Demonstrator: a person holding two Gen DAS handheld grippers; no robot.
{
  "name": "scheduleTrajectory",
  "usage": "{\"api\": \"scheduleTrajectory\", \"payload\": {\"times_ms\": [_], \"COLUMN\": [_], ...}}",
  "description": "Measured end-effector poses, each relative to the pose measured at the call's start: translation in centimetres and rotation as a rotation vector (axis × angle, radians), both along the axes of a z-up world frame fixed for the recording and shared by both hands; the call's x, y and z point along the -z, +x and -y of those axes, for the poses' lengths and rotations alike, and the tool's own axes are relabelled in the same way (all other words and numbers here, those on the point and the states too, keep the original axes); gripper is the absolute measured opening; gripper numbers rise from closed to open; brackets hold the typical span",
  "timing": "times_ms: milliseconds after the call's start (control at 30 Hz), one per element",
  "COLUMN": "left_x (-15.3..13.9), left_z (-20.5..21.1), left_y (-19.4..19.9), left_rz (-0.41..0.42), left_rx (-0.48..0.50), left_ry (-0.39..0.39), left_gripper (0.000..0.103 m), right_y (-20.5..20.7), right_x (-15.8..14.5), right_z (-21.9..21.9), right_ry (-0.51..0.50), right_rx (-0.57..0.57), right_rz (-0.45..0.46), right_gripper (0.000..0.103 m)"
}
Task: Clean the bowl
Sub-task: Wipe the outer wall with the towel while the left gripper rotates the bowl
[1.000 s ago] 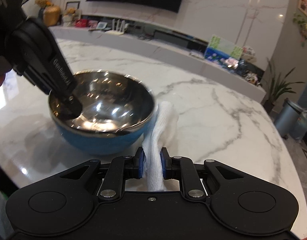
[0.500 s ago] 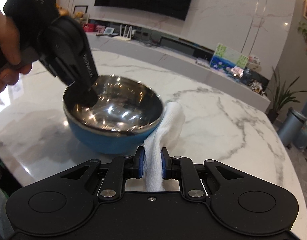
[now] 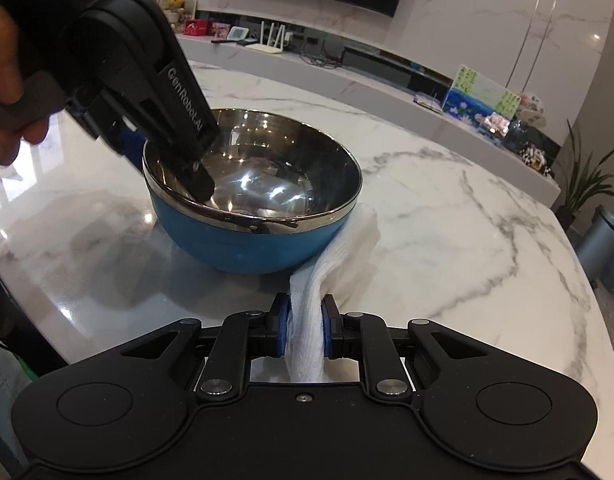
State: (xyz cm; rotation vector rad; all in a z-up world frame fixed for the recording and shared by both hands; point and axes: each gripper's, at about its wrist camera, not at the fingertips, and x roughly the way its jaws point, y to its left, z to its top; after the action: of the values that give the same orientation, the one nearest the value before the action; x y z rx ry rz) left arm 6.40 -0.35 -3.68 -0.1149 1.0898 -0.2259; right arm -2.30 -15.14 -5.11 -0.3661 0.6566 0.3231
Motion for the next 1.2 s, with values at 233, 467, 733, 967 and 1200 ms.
{"api": "scheduleTrajectory", "payload": {"times_ms": [233, 467, 733, 967, 1200], "left_x": [-0.1, -0.6, -0.9, -0.8, -0.7], "left_z": [0.3, 0.0, -0.1, 0.0, 0.8], "left_y": [-0.2, 0.5, 1.1, 1.1, 0.8], "left_rz": [0.003, 0.036, 0.063, 0.072, 0.090], "left_rx": [0.030, 0.054, 0.055, 0.065, 0.092], "left_ry": [0.006, 0.043, 0.083, 0.084, 0.081], "left_gripper": [0.027, 0.015, 0.013, 0.013, 0.013], "right_y": [0.0, 0.1, -0.1, -0.1, -0.4], "right_x": [-0.3, -1.2, -1.7, -0.9, -0.2], "right_z": [0.3, 1.2, 1.3, 0.1, -0.7], "right_ry": [0.000, 0.012, 0.034, 0.005, -0.028], "right_rx": [0.025, 0.087, 0.079, -0.006, -0.006], "right_rz": [0.019, 0.086, 0.136, 0.094, 0.017], "right_gripper": [0.015, 0.015, 0.015, 0.015, 0.015]}}
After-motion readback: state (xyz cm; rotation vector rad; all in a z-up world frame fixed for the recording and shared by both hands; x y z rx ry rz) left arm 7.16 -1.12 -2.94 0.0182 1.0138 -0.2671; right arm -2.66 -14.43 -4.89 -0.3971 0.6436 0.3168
